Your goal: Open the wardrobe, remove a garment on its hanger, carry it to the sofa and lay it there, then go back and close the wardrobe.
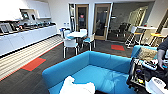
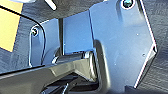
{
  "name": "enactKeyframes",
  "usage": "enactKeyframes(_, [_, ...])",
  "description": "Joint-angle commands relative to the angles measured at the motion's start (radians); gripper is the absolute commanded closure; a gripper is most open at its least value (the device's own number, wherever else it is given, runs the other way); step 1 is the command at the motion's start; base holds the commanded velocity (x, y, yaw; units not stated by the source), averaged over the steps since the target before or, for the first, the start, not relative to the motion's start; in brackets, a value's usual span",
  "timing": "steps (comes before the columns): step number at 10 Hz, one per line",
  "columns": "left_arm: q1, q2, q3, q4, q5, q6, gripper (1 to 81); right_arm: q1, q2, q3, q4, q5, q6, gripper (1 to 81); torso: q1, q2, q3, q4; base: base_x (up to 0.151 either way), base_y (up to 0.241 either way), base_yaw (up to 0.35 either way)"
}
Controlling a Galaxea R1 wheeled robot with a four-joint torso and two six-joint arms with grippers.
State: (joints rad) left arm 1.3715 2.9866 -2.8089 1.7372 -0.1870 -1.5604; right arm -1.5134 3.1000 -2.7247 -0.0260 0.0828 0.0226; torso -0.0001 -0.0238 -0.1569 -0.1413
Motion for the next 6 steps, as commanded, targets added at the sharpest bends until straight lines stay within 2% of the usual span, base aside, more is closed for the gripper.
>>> enactKeyframes(1, [-0.048,-0.007,-0.003,0.007,0.035,-0.001,1.0,0.031,0.007,0.004,-0.005,-0.057,-0.003,1.0,0.0,0.0,0.0,0.0,0.0,0.0,0.0])
enactKeyframes(6, [-0.048,-0.012,-0.003,0.013,0.023,0.003,1.0,0.028,0.005,0.004,-0.002,-0.057,-0.003,1.0,0.0,0.0,0.0,0.0,0.0,0.0,0.0])
